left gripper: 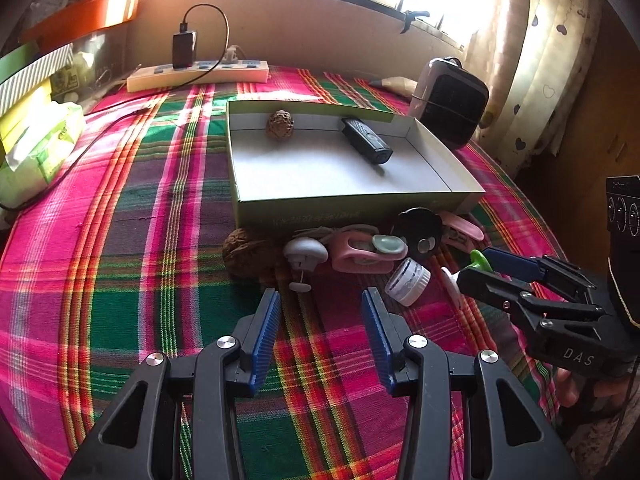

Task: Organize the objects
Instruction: 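Close the right gripper around the green-capped white mushroom object, then close the left gripper around the white ridged jar, then carry the green-capped object with the right gripper into the tray while the left gripper carries the jar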

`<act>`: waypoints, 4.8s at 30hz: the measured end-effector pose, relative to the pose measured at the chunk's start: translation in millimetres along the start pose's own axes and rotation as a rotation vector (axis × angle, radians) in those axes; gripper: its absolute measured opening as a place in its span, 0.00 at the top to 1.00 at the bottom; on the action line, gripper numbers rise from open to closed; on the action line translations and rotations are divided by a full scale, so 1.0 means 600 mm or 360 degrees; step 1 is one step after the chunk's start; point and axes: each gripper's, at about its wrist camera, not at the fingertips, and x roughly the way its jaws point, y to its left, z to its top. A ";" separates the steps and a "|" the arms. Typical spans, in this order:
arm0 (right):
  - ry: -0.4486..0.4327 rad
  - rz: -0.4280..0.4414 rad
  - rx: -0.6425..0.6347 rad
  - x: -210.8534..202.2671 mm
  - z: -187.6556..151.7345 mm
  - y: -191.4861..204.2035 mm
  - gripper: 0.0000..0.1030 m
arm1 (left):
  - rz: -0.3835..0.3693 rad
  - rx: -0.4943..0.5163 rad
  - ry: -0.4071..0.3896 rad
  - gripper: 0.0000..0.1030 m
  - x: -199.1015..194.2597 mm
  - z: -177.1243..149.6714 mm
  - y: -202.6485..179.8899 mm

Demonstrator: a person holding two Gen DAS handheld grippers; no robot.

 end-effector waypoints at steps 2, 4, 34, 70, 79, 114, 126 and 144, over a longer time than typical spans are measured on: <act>0.0012 0.0011 -0.0003 0.005 -0.001 0.004 0.47 | -0.0015 0.0001 0.0002 0.60 0.000 -0.001 -0.002; 0.0020 0.0028 -0.0009 0.007 -0.001 0.007 0.47 | -0.0020 0.0000 0.0005 0.60 0.000 -0.001 -0.003; 0.0041 -0.0023 -0.0154 0.026 0.005 0.025 0.83 | -0.0113 0.0042 0.0037 0.60 0.007 0.005 -0.027; 0.0029 -0.0056 -0.0067 0.004 -0.005 -0.022 0.83 | 0.0007 0.0158 0.0059 0.64 0.054 0.021 -0.084; 0.0028 -0.0056 -0.0069 0.004 -0.005 -0.022 0.83 | 0.0033 0.0148 0.0060 0.81 0.051 0.016 -0.087; 0.0010 -0.0066 -0.0072 0.003 -0.005 -0.022 0.83 | 0.0045 0.0154 0.0042 0.83 0.042 0.010 -0.087; -0.0031 -0.0053 -0.0075 -0.016 -0.001 -0.020 0.83 | 0.0031 0.0182 -0.0011 0.83 0.016 0.017 -0.098; -0.0148 -0.0076 -0.0116 -0.039 0.061 -0.018 0.83 | 0.0044 0.0188 -0.0117 0.83 -0.004 0.079 -0.086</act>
